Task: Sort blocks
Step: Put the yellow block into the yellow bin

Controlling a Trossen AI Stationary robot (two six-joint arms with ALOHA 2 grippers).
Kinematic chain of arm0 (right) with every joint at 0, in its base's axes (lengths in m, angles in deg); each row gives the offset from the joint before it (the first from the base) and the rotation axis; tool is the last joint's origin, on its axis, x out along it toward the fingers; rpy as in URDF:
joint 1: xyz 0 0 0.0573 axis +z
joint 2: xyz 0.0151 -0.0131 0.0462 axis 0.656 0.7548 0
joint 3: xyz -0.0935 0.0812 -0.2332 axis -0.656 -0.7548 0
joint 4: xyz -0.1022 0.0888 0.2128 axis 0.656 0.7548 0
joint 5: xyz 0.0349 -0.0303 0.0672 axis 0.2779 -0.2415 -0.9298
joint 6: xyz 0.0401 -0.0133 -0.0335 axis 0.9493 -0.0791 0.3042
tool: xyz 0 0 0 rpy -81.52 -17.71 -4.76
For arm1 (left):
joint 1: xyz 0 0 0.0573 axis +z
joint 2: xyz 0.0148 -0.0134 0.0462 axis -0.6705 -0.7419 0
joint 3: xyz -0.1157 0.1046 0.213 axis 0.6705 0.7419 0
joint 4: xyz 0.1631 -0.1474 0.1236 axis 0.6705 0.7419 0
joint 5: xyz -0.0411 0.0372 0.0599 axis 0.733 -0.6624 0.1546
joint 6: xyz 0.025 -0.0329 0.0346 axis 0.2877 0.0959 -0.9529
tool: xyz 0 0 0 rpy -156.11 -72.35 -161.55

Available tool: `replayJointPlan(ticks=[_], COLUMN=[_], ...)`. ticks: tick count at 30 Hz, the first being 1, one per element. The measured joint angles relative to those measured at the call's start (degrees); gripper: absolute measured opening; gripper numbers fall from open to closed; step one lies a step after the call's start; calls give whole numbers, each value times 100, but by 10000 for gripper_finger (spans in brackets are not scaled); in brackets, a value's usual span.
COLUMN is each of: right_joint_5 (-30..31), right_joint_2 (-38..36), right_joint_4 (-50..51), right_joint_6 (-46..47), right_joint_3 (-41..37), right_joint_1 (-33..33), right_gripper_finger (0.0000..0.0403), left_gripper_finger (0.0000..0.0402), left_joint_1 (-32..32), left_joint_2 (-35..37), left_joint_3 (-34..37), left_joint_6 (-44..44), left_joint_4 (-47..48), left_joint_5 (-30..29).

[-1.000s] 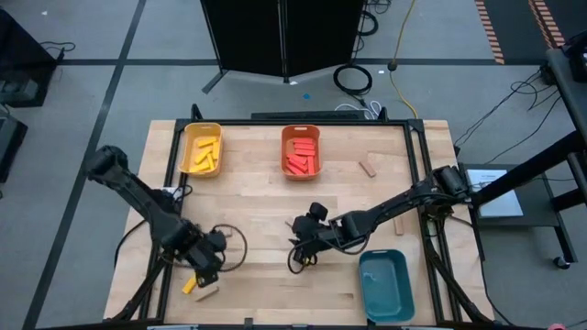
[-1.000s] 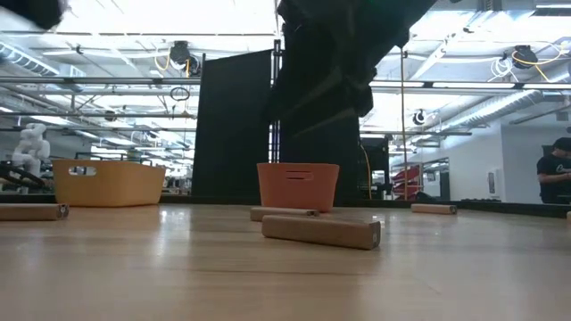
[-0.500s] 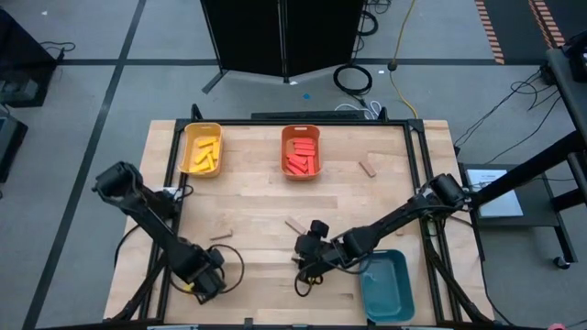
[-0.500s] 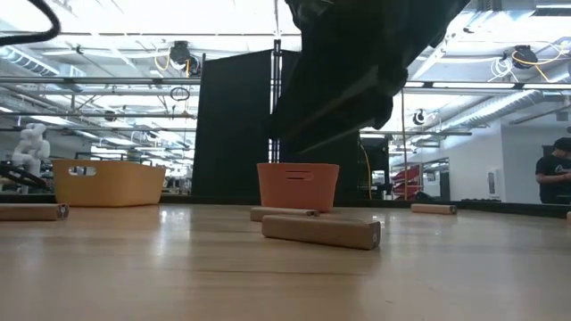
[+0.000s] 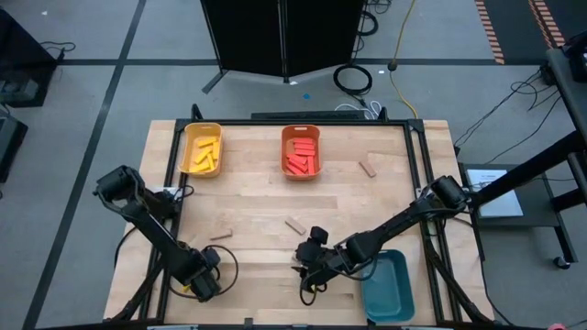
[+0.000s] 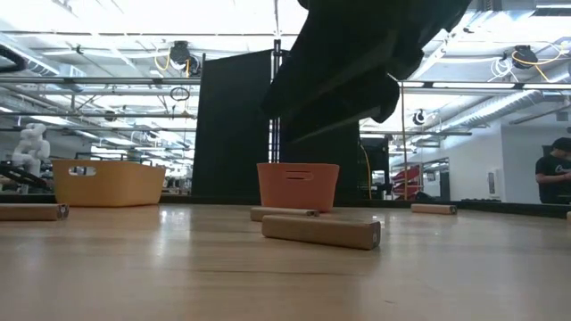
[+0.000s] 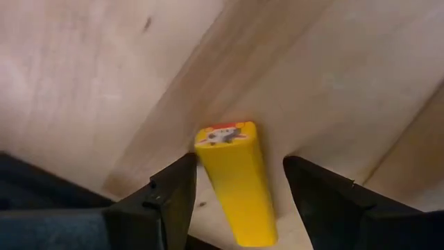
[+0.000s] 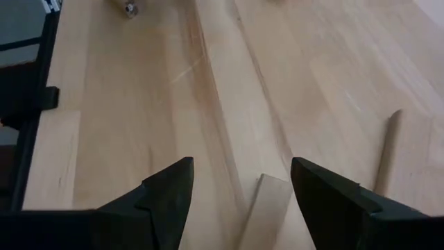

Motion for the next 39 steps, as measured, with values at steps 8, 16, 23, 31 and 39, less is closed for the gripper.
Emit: replayJointPlan(ticks=[8, 16, 23, 31, 39], right_joint_5=[2, 1, 14, 26, 31], right_joint_2=[0, 0, 0, 0, 0], right_joint_4=[6, 8, 18, 4, 13], right_joint_6=[-144, -153, -153, -155, -321], right_joint_3=[0, 0, 0, 0, 0], right_joint_1=[26, 46, 48, 20, -87], right_gripper_finger=[233, 233, 233, 233, 233], left_gripper_finger=[208, 117, 85, 82, 81], left_joint_1=[2, -22, 49, 901, 3900], left_joint_2=[9, 44, 696, 2449, 4280], left_joint_3=[215, 222, 264, 249, 249], left_joint_6=[-35, -602, -1545, -2755, -4177], left_joint_4=[-274, -340, -265, 744, 2106], left_joint_5=[116, 43, -1434, -4367, -6401])
